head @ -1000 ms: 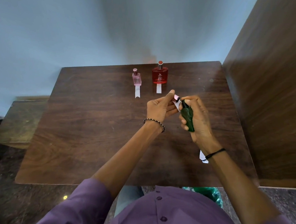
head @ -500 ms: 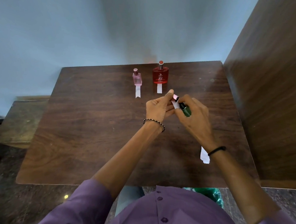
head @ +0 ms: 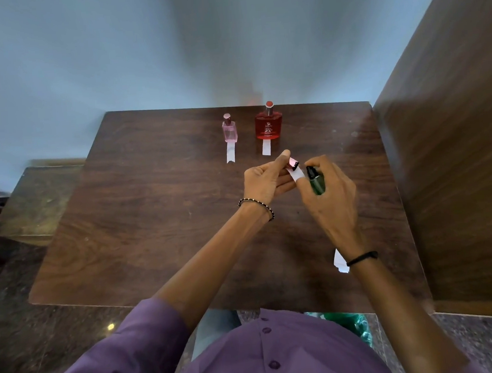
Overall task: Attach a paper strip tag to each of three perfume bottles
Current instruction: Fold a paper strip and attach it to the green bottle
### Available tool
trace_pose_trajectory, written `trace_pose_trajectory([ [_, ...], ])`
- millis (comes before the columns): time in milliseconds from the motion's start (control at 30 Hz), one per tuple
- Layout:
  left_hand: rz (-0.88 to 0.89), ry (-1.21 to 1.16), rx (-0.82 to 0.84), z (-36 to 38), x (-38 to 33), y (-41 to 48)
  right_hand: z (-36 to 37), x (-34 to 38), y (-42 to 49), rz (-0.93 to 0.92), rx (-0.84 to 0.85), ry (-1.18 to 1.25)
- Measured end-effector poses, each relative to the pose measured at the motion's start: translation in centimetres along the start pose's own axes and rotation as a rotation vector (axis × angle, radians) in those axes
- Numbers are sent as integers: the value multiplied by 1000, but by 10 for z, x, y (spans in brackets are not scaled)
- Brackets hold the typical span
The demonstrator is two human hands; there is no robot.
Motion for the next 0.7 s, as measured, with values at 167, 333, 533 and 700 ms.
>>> trace_pose_trajectory([
  [167,0,25,-1,1,1,0,5,-2,-4,-6,40,8],
  [333,19,73,23,2,3,-1,-1,-6,-6,124,7,221],
  [533,45,126,6,-6,-2,1,0,-27,-16,469,-25,847],
  [700,65,146,47,0,-4,-1,8,-26,-16,545,55,1083],
])
Point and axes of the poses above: each hand's wrist, its own y-axis towards the middle knuckle, its own z-axis out of the palm, x = y × z, the point moved 9 cm from there along y, towards the middle knuckle, and after that the axes turned 9 degrees about -z, right-handed, at the moved point
